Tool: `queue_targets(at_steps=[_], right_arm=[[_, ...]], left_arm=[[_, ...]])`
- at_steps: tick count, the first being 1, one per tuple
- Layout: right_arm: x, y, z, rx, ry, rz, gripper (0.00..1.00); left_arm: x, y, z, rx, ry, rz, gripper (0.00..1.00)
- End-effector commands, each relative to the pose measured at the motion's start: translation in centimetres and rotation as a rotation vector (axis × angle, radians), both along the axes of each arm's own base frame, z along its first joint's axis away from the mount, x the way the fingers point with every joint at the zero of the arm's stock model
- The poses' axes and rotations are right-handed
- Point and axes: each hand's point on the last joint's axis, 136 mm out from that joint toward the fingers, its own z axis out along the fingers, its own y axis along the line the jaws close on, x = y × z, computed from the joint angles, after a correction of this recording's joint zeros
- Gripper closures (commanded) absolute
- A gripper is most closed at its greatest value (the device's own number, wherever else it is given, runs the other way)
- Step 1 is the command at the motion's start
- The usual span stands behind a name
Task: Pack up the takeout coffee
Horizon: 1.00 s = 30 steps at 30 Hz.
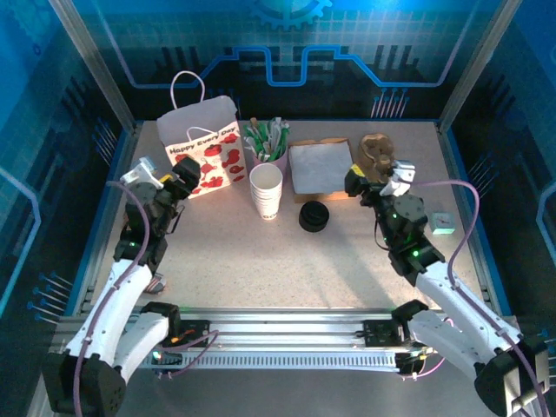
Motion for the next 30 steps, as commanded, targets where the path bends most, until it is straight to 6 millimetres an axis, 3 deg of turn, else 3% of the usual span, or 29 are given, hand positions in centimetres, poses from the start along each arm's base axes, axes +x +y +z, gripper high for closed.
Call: queue_targets(at_steps=[1,3,7,13,19,24,30], right_arm=[[-0.8,1.9,-3.3,-0.087,0.231,0.080,0.00],[-0.8,3.3,-3.8,-0.130,0.293,0.143,0.00],[-0.9,6.6,-5.4,-0.207,0.428,0.269,0.00],[-1.4,11.2,-7.9,-0.361,0.542,0.399,0.00],[-1.5,14.5,-10.4,-0.416,0.640,0.497,0.00],[-1.3,16.4,-8.2,-0.385,0.570,0.530,0.00],[-0.6,17.1,-6.0,-0.408,0.579,0.540,0.00]], left_arm=[[-0.4,-2.3,1.8,0.017,0.077,-0.139,0.01],[-0.5,-2.8,2.3,0.123,0.095,-0.175,0.01],[-0.2,-3.9,1.3,0.243,0.158,-0.224,0.01],[0.1,-4.7,-1.7,0.273,0.222,-0.257,0.01],[-0.4,-4.9,-1.9,0.336,0.230,-0.291,0.01],[-1.0,-5.0,-1.9,0.374,0.223,-0.297,0.01],[-1.1,-6.4,-2.3,0.367,0.228,-0.357,0.01]])
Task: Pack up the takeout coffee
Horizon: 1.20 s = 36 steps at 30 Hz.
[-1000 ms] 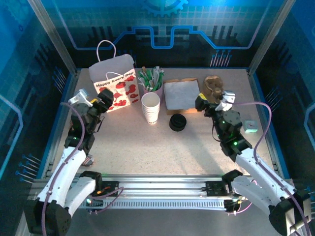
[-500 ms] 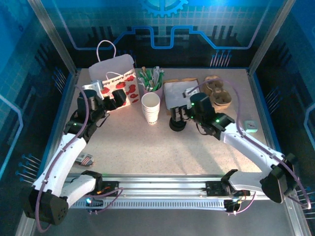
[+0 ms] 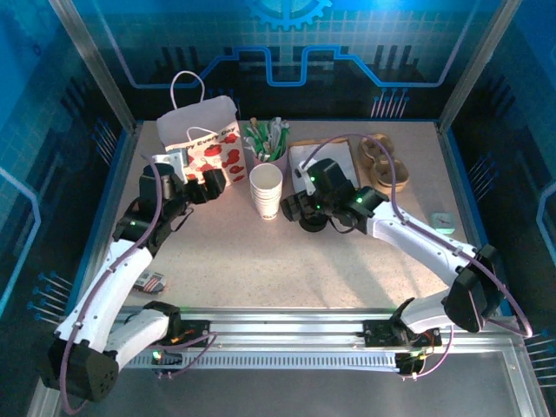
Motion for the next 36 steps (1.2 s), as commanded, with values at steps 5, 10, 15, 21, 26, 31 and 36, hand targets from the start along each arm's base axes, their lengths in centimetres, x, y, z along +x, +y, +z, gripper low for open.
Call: queue_targets(at_steps=[5,10,15,21,26,31,36], right_arm=[[-0.4,0.0,2.2,-0.012,-0.024,0.033,0.00],[-1.1,-2.2,2.8,-0.076,-0.058,0.009,0.00],[-2.9,-3.6,3.7,-0.065,-0.073,0.013,0.00],[-5.0,-5.4,4.3,-0.073,-0.066,0.017,0.00],[-6.3,-6.6,4.7,-0.083,-0.069,0.021,0.00],[-7.5,-7.3,4.8,-0.081,-0.076,0.028,0.00],[-8.2,-7.4,5.0,-0.079,-0.088,0.046,0.00]], left_arm=[[-0.2,-3.2,-1.1,-0.004,0.086,-0.112,0.04],[0.2,-6.0,-2.0,0.029,0.193,-0.165,0.10],[0.8,-7.2,-2.1,0.036,0.281,-0.179,0.14],[1.3,-8.4,-2.9,0.088,0.360,-0.189,0.27],[1.9,-8.8,-4.0,0.130,0.421,-0.181,0.31],[2.5,-9.4,-5.0,0.165,0.474,-0.179,0.40],[3.3,-9.7,-5.3,0.188,0.498,-0.166,0.47]])
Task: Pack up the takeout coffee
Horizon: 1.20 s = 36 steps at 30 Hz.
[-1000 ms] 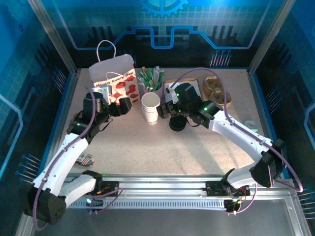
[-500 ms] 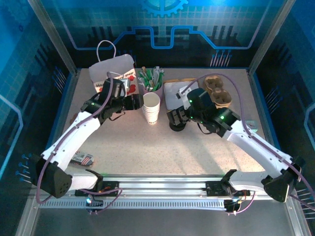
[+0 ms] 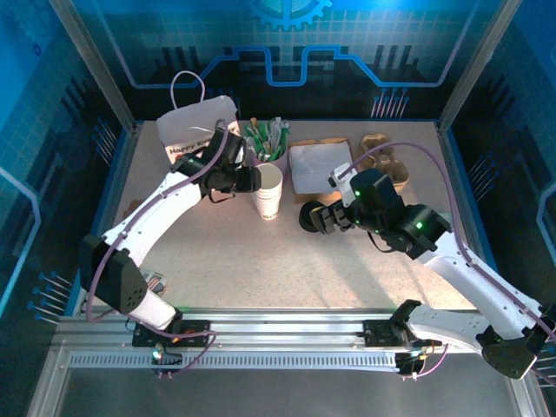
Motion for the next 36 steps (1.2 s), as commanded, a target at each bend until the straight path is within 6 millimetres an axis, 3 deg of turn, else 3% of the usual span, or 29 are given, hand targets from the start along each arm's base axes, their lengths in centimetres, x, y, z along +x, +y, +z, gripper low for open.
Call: queue_targets(at_steps=[1,15,36], right_arm=[[-1.1,-0.2,-0.5,-0.032,0.002,0.030,0.00],[-1.9,-0.2,-0.6,-0.059,-0.033,0.055,0.00],[-2.0,0.2,-0.9,-0.067,-0.045,0.068,0.00]], left_arm=[[0.1,0.1,0.4,0.034,0.013,0.013,0.47],[1.5,-0.3,0.2,0.080,0.031,0.027,0.56],[1.8,-0.4,-0.9,0.103,0.046,0.032,0.72]])
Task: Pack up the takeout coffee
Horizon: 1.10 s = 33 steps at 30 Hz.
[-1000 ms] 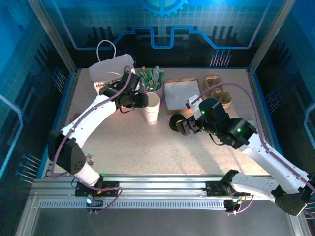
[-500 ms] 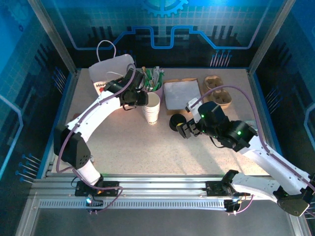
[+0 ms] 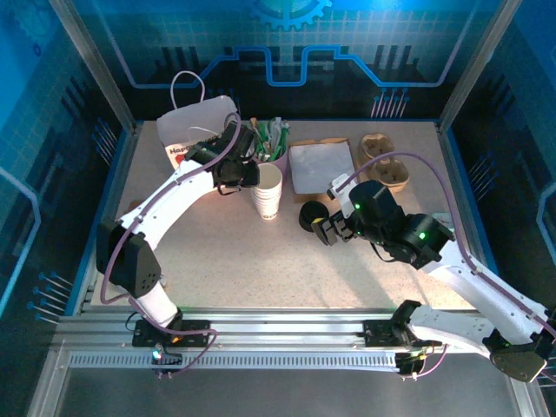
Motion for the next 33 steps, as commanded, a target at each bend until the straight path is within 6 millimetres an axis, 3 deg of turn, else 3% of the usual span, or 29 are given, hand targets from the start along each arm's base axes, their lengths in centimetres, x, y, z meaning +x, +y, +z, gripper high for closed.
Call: queue_targets(at_steps=[1,18,33], right_arm=[[-0.3,0.2,-0.2,-0.008,-0.015,0.021,0.00],[-0.5,0.4,-0.2,-0.006,-0.019,0.032,0.00],[-0.7,0.6,-0.3,-0.015,-0.028,0.045,0.00]], left_arm=[[0.0,-0.2,0.0,0.020,0.007,-0.002,0.72],[0.4,-0.9,0.2,0.003,0.008,-0.003,0.75],[0.7,-1.2,0.6,-0.002,0.005,-0.003,0.87]])
